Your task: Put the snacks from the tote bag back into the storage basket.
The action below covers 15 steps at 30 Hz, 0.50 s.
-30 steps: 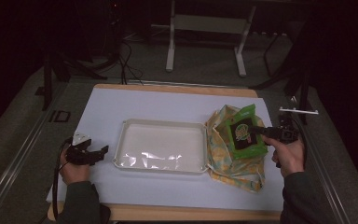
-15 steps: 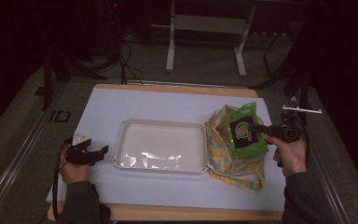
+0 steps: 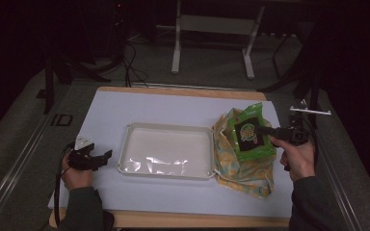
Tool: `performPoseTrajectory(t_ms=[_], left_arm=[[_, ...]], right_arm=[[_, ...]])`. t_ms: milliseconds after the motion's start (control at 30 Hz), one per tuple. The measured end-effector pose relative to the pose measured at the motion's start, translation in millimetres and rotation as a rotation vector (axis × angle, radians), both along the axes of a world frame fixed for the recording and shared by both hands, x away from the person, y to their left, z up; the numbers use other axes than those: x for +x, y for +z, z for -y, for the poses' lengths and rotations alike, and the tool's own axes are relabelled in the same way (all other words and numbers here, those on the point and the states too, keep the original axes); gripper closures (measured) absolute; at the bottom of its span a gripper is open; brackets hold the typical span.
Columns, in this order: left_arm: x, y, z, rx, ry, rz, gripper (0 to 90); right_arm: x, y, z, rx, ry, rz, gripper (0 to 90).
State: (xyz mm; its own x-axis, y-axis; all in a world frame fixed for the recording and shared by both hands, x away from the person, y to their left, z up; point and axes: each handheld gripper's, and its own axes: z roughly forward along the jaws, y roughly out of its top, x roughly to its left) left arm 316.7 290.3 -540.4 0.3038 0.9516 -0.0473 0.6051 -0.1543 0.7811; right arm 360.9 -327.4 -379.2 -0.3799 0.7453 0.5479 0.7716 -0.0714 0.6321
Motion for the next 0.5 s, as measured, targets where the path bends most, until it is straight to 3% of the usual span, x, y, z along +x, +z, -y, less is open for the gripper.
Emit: performPoseTrajectory(t_ms=[500], left_arm=[[-0.3,0.3,-0.4,-0.002,0.002,0.001,21.3]], right_arm=[[3.5,1.1,-14.2,0.019,0.022,0.007,72.7]])
